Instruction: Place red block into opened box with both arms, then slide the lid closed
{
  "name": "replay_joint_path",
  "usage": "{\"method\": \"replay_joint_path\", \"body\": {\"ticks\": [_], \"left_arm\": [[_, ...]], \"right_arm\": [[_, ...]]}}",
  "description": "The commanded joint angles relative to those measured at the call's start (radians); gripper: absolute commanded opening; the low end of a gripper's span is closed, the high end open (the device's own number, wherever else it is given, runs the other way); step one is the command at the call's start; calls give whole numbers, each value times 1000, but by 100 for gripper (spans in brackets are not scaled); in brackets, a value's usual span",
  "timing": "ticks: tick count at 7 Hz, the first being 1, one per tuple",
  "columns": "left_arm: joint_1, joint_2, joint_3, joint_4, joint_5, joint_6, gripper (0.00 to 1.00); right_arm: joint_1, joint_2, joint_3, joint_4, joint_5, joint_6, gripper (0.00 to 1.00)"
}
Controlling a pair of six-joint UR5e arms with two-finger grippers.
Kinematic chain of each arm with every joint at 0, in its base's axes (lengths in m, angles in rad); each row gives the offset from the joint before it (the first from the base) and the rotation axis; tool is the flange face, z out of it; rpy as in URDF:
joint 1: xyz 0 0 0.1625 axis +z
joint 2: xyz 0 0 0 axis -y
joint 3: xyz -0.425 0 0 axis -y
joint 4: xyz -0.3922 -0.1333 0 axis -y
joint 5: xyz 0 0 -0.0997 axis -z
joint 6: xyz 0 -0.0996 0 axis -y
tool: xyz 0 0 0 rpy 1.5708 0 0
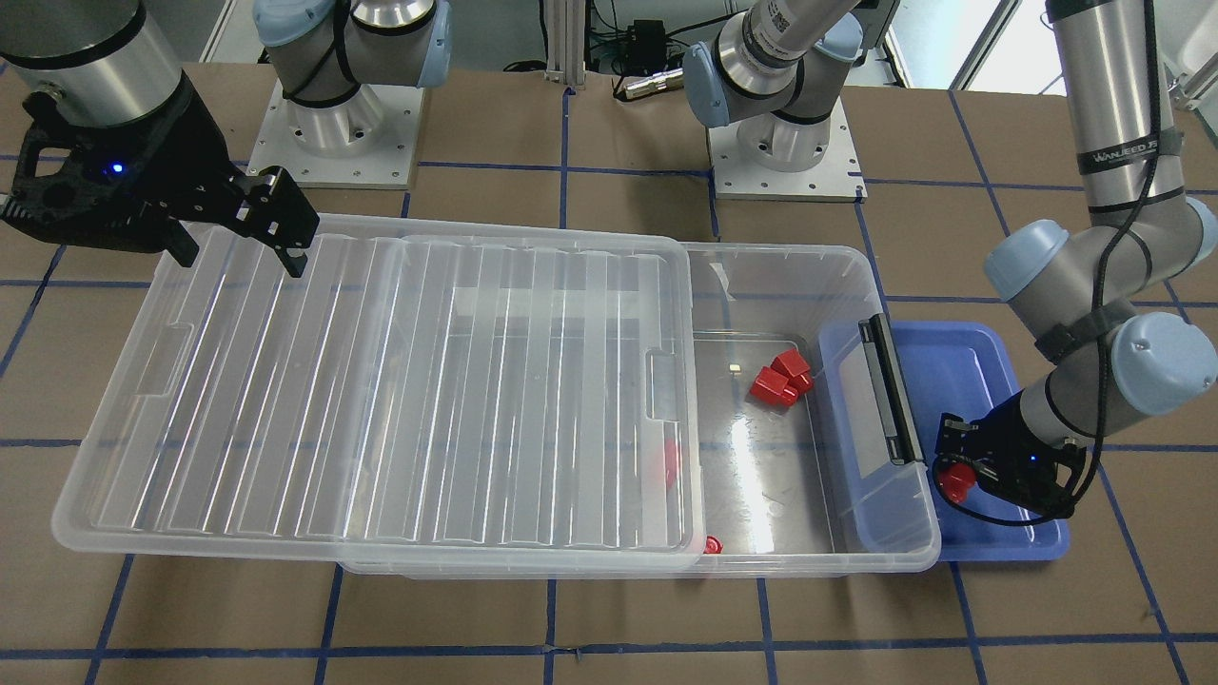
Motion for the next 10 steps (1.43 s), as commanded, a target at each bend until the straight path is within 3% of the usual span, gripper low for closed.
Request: {"method": "replay_joint_path", "body": {"ticks": [1,3,4,6,7,10], "left_arm": [[-32,69,155,-217,6,-17,0],[-42,137,330,-494,-3,-122,0],[-93,167,352,-548,-19,-265,0],[-260,218,285,-535,-13,-541,0],[-278,220,217,-462,-13,-573,0],[-372,228,-43,-69,-11,-718,0]], "right_arm": [[0,-8,13,-12,6,1,100],[0,-16,17,-12,14,-2,100],[0,-15,17,-12,9,-2,100],[0,-15,17,-12,9,-7,100],[0,-10,17,-13,9,-9,100],[0,-16,15,-12,15,-10,100]]}}
